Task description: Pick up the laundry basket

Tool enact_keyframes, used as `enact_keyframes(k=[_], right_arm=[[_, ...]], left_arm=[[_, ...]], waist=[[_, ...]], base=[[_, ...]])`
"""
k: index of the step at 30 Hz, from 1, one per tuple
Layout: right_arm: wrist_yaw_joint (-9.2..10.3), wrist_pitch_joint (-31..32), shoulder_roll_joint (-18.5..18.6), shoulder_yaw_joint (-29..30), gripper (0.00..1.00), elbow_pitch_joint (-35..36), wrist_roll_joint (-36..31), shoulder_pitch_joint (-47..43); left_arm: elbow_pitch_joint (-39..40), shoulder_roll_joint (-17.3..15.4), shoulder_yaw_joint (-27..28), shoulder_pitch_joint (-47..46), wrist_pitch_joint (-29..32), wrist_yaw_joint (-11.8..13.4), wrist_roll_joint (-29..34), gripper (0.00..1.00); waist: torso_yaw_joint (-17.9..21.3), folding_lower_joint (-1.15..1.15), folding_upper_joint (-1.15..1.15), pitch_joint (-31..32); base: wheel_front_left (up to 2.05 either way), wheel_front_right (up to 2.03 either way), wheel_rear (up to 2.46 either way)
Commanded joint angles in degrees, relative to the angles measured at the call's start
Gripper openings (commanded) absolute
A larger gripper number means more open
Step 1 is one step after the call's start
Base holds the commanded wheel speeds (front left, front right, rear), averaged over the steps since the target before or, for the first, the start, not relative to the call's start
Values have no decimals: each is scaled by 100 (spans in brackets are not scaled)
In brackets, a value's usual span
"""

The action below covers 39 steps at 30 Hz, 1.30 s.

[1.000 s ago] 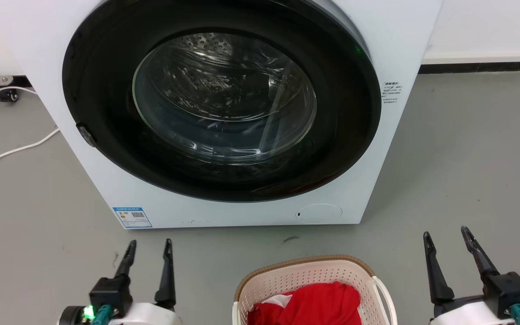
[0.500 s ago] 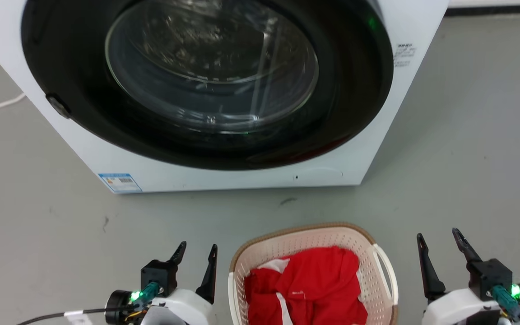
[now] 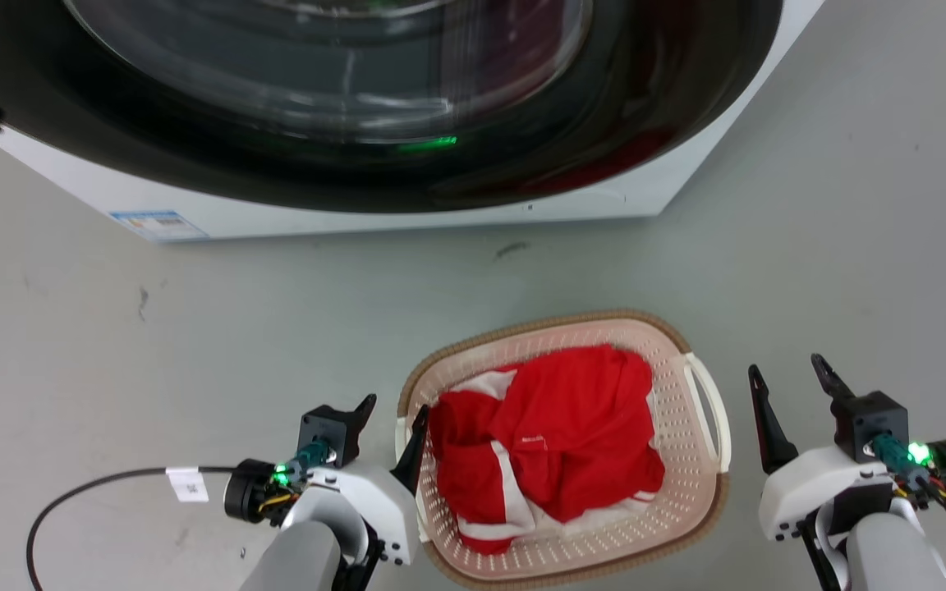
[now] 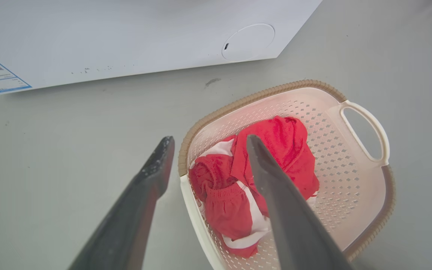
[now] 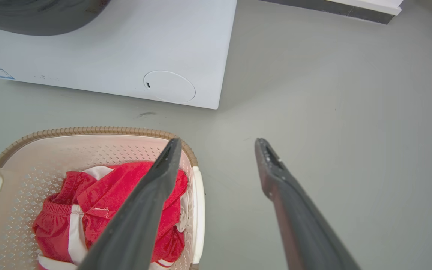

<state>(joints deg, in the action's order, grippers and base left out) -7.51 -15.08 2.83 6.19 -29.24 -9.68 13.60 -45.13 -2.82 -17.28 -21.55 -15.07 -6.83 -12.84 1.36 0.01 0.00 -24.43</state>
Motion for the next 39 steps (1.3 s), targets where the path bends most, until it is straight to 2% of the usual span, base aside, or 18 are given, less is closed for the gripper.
enact_keyframes(k=[1,17,25,39], right_arm=[[4,-13,9,37,100,-113,-54,200],[4,-13,10,51,100,-1128,-439,1049],[4,-13,9,34,100,-1648,-572,1360],[4,-14,5,-31,100,-2149,-630,1810]], left_arm=[[-131,-11,-35,-205,-16,-22,-48,100],[-1075,-10,-428,-1007,-16,-55,-237,100],[-1178,-10,-586,-1238,-16,-62,-241,100],[-1230,-16,-738,-1448,-2,-63,-177,100]], waist=[[39,-1,0,-416],[81,-1,0,-1428],[43,-1,0,-1736],[1,-1,0,-2072]], base=[[0,0,0],[0,0,0],[0,0,0],[0,0,0]])
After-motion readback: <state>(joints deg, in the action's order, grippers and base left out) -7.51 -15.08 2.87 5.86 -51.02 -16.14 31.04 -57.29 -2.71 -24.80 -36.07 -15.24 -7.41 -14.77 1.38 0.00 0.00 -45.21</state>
